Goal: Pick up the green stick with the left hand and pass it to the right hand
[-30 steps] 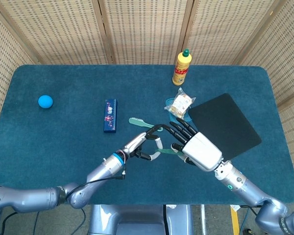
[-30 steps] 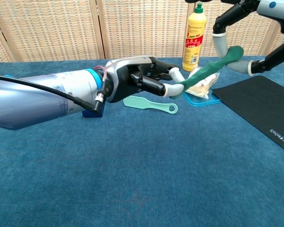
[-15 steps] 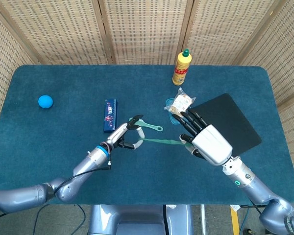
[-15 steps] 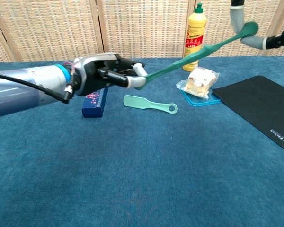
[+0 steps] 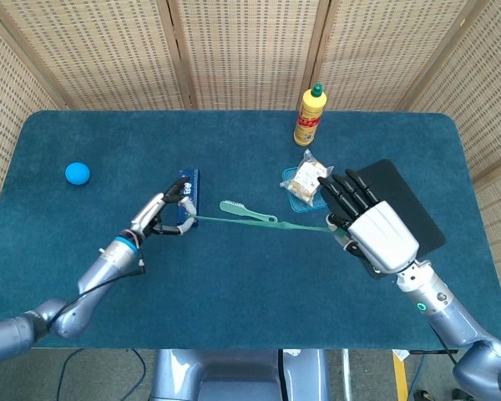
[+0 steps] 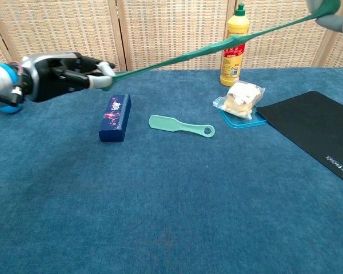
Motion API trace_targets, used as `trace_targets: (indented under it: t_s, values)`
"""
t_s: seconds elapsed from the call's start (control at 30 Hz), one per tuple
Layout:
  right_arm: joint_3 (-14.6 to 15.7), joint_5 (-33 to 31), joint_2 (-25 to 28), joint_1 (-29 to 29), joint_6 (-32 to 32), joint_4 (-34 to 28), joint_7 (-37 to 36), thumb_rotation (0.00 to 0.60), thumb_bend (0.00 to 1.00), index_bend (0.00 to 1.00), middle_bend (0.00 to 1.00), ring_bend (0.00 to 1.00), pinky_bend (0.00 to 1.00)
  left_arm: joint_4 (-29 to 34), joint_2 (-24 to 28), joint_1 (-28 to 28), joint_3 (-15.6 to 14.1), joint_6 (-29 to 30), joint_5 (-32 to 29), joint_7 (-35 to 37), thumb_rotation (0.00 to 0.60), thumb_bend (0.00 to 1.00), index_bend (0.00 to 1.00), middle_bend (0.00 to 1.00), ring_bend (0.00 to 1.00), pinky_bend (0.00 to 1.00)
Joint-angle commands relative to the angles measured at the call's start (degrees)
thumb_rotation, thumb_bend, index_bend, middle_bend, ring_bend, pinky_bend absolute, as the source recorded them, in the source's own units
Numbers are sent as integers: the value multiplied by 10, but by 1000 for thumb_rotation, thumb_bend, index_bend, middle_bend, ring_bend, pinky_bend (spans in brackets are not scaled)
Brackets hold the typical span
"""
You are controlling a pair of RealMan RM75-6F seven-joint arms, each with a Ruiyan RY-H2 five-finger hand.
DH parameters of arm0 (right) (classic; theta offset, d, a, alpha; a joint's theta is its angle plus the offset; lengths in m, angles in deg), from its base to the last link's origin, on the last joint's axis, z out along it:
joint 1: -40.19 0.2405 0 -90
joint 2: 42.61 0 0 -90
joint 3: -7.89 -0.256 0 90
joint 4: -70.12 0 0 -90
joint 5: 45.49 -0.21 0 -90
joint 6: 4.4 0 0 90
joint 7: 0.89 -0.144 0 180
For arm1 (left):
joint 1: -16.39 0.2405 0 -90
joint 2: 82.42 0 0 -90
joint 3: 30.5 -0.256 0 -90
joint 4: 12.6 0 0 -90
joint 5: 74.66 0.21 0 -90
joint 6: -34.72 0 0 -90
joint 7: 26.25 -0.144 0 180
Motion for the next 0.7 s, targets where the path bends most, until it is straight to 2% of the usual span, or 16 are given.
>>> trace_targets:
  t_s: [0.03, 0.37, 0.7]
  values:
    - [-2, -3, 3, -2, -3, 2, 0, 600, 616, 773, 95, 0, 0, -13, 27, 20, -2, 1, 24, 34, 600, 574, 771, 0, 0, 0]
    - [-5, -11, 13, -13, -13, 19, 0, 600, 616, 773, 95, 0, 0, -50, 75, 52, -12, 17, 53, 82, 600, 575, 771, 0, 0, 0]
    - [4, -23, 20, -44, -42, 69, -33, 600, 616, 773, 95, 0, 0, -112, 124, 93, -24, 34, 70, 157, 600, 576, 771, 0, 0, 0]
